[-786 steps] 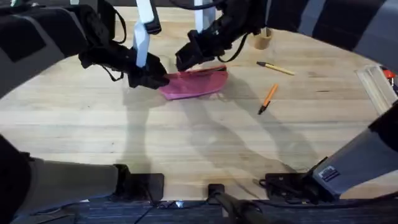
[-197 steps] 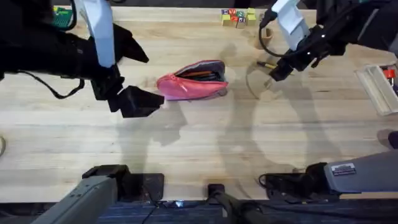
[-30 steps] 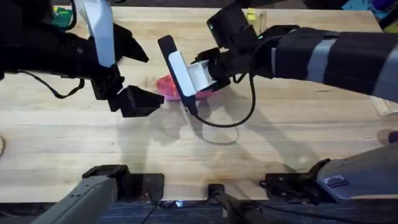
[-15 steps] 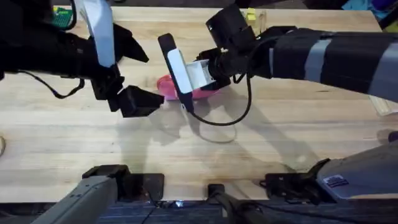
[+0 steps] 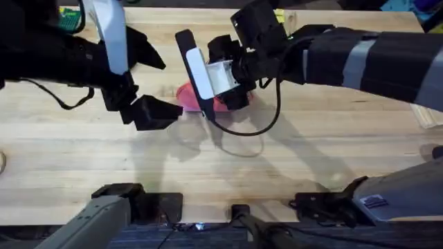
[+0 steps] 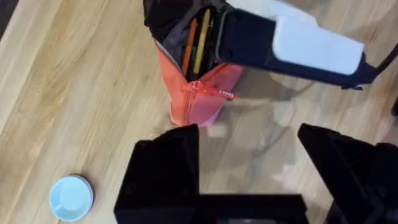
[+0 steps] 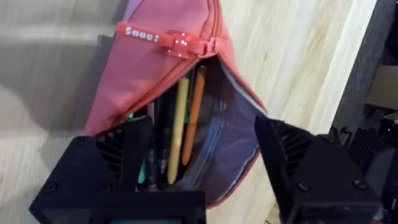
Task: Unzip the bag, pick up the pens from the table one at a time and place them inside, then zip the bag closed.
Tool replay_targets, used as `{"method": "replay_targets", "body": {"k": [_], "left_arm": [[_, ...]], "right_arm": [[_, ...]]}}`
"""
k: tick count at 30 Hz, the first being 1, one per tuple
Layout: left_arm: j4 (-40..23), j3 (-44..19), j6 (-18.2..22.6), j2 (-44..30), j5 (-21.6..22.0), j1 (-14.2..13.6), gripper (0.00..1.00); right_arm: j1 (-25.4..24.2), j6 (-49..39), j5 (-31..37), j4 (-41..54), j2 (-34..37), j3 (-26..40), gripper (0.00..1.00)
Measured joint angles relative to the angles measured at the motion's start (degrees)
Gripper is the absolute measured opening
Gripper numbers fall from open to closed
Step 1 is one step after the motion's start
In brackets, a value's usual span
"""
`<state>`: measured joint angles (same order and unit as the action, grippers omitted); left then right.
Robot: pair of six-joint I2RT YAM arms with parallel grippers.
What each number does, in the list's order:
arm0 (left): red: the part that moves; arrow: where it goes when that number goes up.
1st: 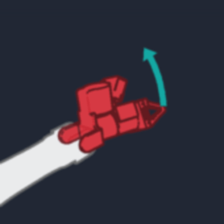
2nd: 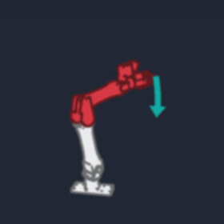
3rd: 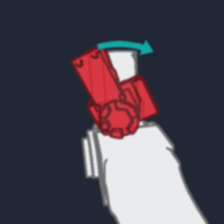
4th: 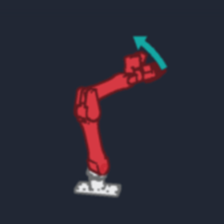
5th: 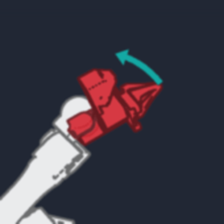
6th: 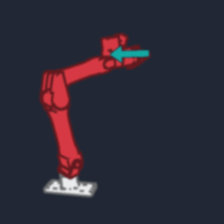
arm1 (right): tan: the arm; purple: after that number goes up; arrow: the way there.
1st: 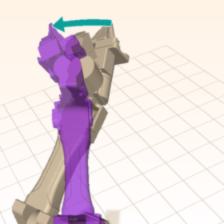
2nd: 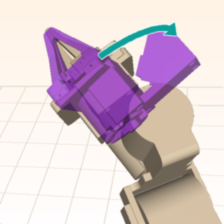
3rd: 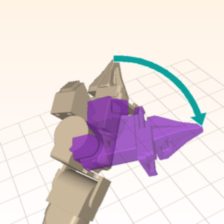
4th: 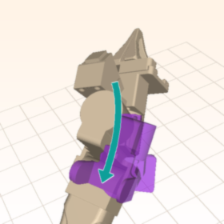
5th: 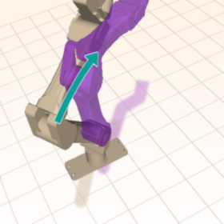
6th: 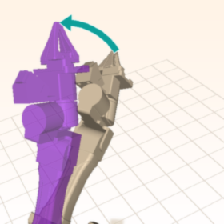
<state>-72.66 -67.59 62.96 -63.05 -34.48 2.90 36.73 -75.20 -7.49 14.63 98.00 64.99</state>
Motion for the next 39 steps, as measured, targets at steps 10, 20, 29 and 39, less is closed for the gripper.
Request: {"method": "replay_targets", "body": {"k": [10, 20, 29, 39], "left_arm": [[0.0, 0.0, 0.0, 0.0, 0.0, 0.0, 0.993], [-1.2, 0.0, 0.0, 0.9, 0.0, 0.5, 0.993], [-3.7, 0.0, 1.1, 8.5, -0.1, 8.1, 0.993], [-9.7, 0.0, 13.5, 10.0, -1.5, 17.4, 0.994]], "right_arm": [[0.0, 0.4, 0.2, 1.2, -2.1, -0.4, 0.975], [-1.8, 16.7, 0.3, 1.8, -12.4, -0.5, 0.996], [-2.0, 32.2, 0.3, 2.6, -19.3, -0.5, 0.996], [-2.0, 48.1, 0.2, 6.0, -23.9, -0.6, 0.996]]}}
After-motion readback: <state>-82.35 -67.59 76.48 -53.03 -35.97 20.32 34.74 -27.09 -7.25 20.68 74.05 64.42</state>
